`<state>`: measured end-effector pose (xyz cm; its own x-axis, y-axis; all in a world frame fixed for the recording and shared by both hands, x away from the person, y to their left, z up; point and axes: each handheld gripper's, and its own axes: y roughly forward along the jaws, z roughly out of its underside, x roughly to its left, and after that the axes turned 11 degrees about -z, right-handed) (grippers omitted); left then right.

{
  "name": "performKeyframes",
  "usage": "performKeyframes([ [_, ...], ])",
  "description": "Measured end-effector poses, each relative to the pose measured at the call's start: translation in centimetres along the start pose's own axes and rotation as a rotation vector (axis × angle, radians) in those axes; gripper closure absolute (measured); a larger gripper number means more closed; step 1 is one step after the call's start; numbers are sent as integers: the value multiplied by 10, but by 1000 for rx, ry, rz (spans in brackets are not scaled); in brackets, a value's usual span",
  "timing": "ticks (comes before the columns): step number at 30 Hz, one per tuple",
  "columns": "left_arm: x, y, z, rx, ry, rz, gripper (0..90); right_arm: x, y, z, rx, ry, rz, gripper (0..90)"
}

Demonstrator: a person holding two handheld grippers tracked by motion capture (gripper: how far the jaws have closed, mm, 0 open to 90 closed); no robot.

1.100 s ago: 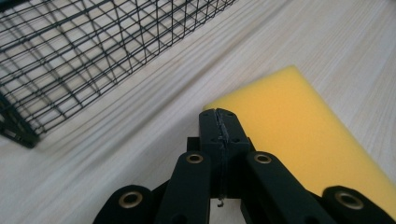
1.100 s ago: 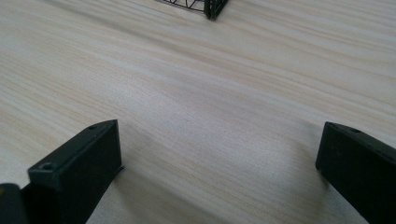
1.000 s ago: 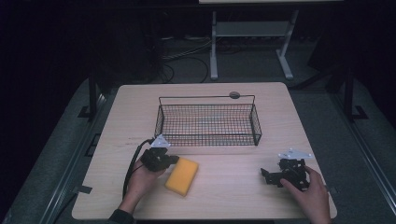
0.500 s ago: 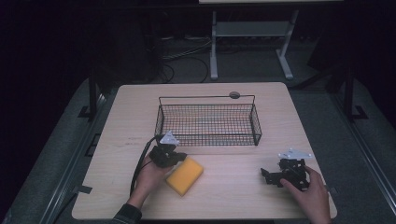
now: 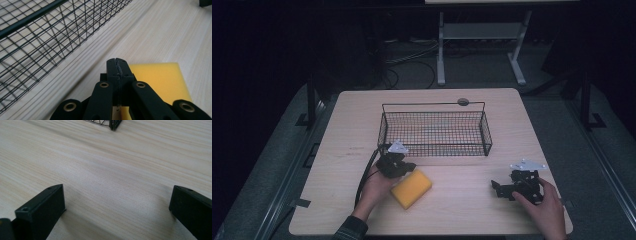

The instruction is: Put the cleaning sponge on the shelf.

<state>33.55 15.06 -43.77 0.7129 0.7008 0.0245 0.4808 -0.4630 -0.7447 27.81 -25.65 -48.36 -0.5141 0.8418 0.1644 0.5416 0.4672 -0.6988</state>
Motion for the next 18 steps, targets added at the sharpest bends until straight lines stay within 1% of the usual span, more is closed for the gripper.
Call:
performKeyframes([
  [1, 1, -1, 1, 1, 1, 5, 895, 0, 0, 0, 0, 0, 0, 0],
  [2, 3, -4, 2, 1, -11, 8, 879, 0, 0, 0, 0, 0, 0, 0],
  [4, 3, -6, 2, 7, -14, 11, 864, 0, 0, 0, 0, 0, 0, 0],
  [5, 4, -7, 2, 12, -7, 10, 839, 0, 0, 0, 0, 0, 0, 0],
  [6, 4, -9, 3, 12, -12, 8, 839, 0, 0, 0, 0, 0, 0, 0],
  [9, 6, -13, 2, 24, -22, 11, 789, 0, 0, 0, 0, 0, 0, 0],
  [10, 6, -15, 2, 34, -33, 10, 765, 0, 0, 0, 0, -1, 0, 0],
  [11, 6, -17, 1, 46, -35, 9, 717, 0, 0, 0, 0, 0, 0, 0],
  [12, 6, -18, 0, 56, -43, 0, 685, 0, 0, 0, 0, 0, 0, 0],
  [13, 6, -20, -1, 69, -47, -2, 655, 0, 0, 0, 0, 0, 0, 0],
  [14, 6, -23, -3, 88, -57, 3, 579, 0, 0, 0, 0, 0, 0, 0],
  [15, 6, -23, -3, 88, -57, 3, 544, 0, 0, 0, 0, 0, 0, 0],
  [16, 5, -23, -4, 99, -63, 8, 544, 0, 0, 0, 0, -1, 0, 0],
  [18, 2, -25, -5, 121, -56, 3, 472, 0, 0, 0, 0, 0, 0, 0],
])
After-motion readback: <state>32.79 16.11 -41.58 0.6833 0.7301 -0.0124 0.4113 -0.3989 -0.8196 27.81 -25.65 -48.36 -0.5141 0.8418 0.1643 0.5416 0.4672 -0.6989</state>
